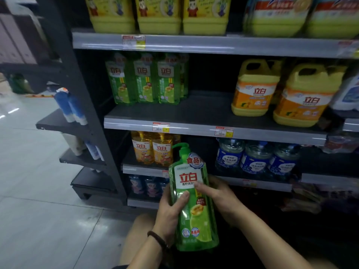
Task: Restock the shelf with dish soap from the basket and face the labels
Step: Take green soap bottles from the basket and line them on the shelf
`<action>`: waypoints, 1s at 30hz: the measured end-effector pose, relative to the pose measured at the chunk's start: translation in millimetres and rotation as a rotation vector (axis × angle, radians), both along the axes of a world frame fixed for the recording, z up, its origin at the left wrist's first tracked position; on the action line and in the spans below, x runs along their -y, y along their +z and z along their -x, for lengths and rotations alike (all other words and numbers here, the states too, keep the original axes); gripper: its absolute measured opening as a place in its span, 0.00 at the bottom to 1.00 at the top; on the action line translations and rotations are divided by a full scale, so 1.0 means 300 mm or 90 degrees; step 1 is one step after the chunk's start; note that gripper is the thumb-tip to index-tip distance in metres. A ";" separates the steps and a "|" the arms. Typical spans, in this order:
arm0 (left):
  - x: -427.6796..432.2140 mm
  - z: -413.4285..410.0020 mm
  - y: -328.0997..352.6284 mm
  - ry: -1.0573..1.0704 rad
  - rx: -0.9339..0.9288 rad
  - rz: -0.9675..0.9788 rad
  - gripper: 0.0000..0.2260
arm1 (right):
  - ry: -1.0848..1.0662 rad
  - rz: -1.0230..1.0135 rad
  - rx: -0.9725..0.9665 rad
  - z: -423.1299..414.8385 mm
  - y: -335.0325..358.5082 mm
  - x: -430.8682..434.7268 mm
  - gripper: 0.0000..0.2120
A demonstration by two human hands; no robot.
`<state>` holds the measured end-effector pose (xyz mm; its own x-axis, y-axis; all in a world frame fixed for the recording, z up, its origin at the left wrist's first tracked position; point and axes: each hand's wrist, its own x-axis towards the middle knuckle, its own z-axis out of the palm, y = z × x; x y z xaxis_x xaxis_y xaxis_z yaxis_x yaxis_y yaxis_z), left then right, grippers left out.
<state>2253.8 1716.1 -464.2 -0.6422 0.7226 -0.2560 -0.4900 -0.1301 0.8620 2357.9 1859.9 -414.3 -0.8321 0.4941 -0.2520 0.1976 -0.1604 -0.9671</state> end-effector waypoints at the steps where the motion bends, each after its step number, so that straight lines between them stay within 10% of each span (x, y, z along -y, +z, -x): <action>1: 0.006 0.011 0.020 -0.001 -0.003 -0.003 0.39 | 0.017 -0.003 0.000 0.014 0.021 0.000 0.29; 15: 0.028 0.120 0.238 0.017 -0.219 0.102 0.25 | -0.029 -0.005 -0.062 0.191 0.236 0.009 0.22; 22: -0.030 0.069 0.162 0.163 -0.377 0.265 0.58 | -0.139 -0.132 -0.080 0.270 0.171 0.057 0.18; 30: -0.086 0.153 0.175 0.294 -0.405 0.355 0.50 | -0.165 -0.173 -0.086 0.434 0.160 0.096 0.24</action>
